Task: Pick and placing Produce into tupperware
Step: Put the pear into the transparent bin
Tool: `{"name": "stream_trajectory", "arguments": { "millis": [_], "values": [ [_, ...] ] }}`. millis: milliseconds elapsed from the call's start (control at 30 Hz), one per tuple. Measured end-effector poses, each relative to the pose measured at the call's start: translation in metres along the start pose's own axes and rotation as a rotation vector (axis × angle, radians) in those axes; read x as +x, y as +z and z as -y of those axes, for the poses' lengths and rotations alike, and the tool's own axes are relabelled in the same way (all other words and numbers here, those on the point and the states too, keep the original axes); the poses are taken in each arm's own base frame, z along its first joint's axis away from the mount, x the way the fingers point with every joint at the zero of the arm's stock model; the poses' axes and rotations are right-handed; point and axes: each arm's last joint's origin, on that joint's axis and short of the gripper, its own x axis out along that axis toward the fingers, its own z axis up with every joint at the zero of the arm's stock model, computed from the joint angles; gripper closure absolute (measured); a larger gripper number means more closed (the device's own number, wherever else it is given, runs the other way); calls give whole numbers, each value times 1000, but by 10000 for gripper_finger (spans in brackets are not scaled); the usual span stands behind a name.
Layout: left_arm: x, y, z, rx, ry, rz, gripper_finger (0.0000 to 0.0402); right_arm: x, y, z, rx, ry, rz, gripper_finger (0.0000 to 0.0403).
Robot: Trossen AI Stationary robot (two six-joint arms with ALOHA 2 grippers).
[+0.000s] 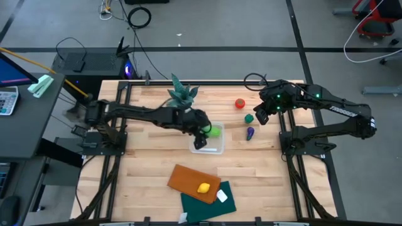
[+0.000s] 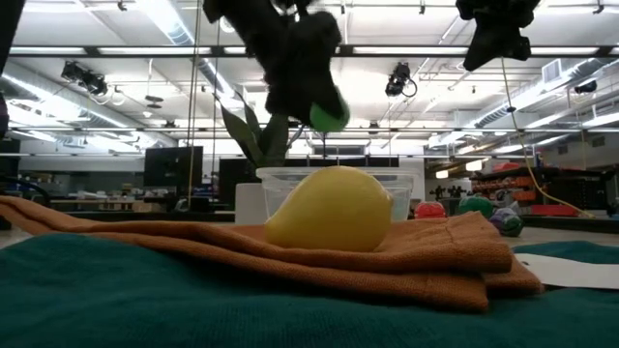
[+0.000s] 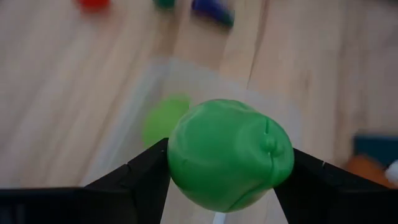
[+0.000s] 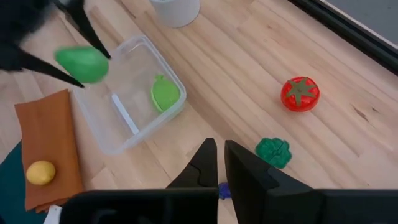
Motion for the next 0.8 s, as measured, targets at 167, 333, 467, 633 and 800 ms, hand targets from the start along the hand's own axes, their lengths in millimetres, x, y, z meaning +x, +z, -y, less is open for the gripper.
{"name": "stream_trajectory", "arguments": {
  "millis": [167,333,467,633,800],
  "values": [
    [28,-13,6,26,12,-86,152,0,-1,0,-13,-3,-5,403],
    [44,-24,10,46,19,-147,148,0,-1,0,-21,-4,-6,403],
    [50,-34,12,55,16,-219,150,0,-1,0,-28,-4,-7,403],
    [50,-38,16,49,3,-252,149,0,-1,0,-30,-3,-6,403],
    [50,-41,16,6,3,-284,146,0,-1,0,-31,-2,-7,403]
  ]
}}
